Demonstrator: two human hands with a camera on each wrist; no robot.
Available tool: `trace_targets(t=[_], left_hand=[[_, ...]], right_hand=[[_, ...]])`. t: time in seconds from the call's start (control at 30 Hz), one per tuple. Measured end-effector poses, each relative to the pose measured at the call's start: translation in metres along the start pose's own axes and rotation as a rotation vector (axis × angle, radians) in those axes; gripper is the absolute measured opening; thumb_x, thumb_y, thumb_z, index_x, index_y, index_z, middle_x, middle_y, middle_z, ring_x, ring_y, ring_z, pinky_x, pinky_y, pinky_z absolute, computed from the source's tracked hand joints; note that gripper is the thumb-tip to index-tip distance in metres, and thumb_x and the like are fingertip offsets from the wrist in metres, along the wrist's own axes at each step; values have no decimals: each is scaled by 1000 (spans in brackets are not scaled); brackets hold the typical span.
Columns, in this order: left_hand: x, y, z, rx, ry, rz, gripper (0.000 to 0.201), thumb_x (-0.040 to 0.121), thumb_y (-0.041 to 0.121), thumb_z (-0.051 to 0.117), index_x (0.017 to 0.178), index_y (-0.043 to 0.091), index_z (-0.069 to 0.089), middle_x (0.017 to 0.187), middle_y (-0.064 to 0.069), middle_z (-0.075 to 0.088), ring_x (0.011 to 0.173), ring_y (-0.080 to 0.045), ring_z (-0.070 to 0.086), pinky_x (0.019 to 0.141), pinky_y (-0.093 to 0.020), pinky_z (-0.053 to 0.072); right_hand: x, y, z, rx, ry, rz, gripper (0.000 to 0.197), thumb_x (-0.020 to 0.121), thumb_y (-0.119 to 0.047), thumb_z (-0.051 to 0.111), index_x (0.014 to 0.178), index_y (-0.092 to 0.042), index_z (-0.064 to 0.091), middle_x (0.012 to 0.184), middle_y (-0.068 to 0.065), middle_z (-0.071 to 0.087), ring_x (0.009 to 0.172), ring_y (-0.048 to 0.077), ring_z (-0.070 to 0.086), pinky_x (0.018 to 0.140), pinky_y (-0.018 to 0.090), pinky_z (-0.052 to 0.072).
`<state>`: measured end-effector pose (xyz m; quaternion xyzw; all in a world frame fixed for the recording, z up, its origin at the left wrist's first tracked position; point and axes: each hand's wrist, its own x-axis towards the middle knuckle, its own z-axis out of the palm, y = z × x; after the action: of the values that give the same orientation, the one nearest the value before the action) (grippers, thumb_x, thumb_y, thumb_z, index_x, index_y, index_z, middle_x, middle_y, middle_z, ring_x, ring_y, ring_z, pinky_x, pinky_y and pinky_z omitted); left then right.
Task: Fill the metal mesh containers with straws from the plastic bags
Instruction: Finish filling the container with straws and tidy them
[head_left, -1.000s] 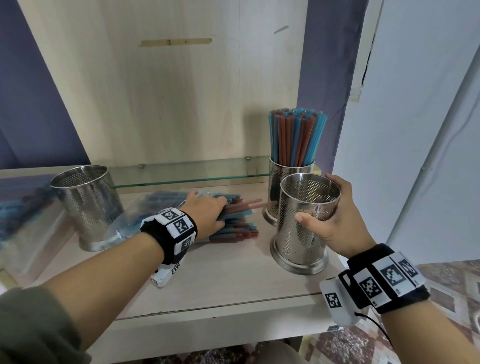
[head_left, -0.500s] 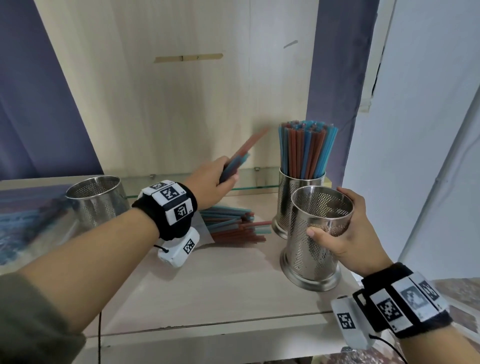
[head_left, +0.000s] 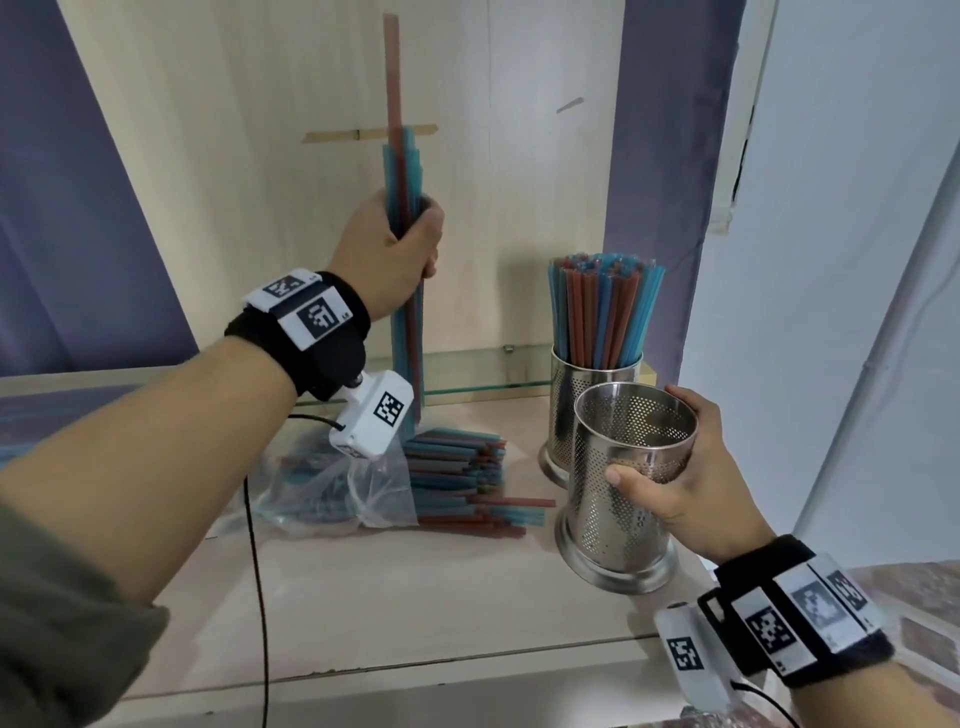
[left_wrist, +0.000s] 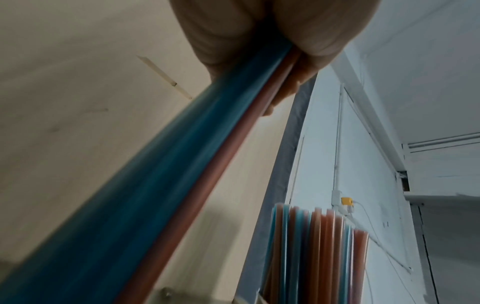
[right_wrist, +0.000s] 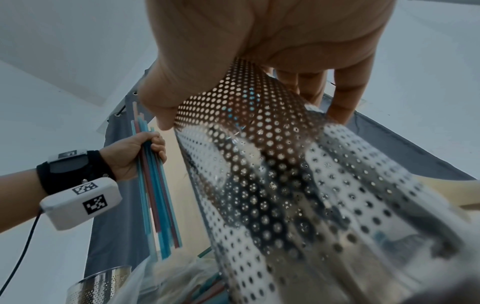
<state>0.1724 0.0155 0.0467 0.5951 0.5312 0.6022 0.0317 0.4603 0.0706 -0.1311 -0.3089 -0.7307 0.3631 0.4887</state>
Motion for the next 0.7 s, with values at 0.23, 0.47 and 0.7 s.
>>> trace_targets(t=[0.23, 0.47, 0.7], left_hand=[[22, 45, -1, -296, 168, 34, 22, 93, 17, 50, 72, 13, 47, 55, 5, 46, 49, -15, 45, 57, -32, 44], [9, 97, 29, -734, 292, -29, 33, 99, 24, 55, 69, 16, 42, 55, 3, 41, 47, -11, 39, 55, -30, 44], [-20, 80, 96, -457, 203, -237, 41, 94, 41, 60, 63, 18, 47, 48, 8, 50, 48, -12, 52, 65, -31, 54]], right_hand=[[1, 1, 1, 11, -9, 2, 112, 41, -62, 84, 134, -31, 27, 123, -19, 55, 112, -9, 56, 95, 17, 44], [1, 1, 2, 43, 0, -8, 117, 35, -71, 85, 131, -34, 29, 121, -20, 58, 109, -8, 59, 87, 6, 44], [0, 0, 0, 54, -19, -13, 98, 42, -63, 87, 121, -51, 31, 124, -17, 58, 113, -3, 59, 90, 9, 45]])
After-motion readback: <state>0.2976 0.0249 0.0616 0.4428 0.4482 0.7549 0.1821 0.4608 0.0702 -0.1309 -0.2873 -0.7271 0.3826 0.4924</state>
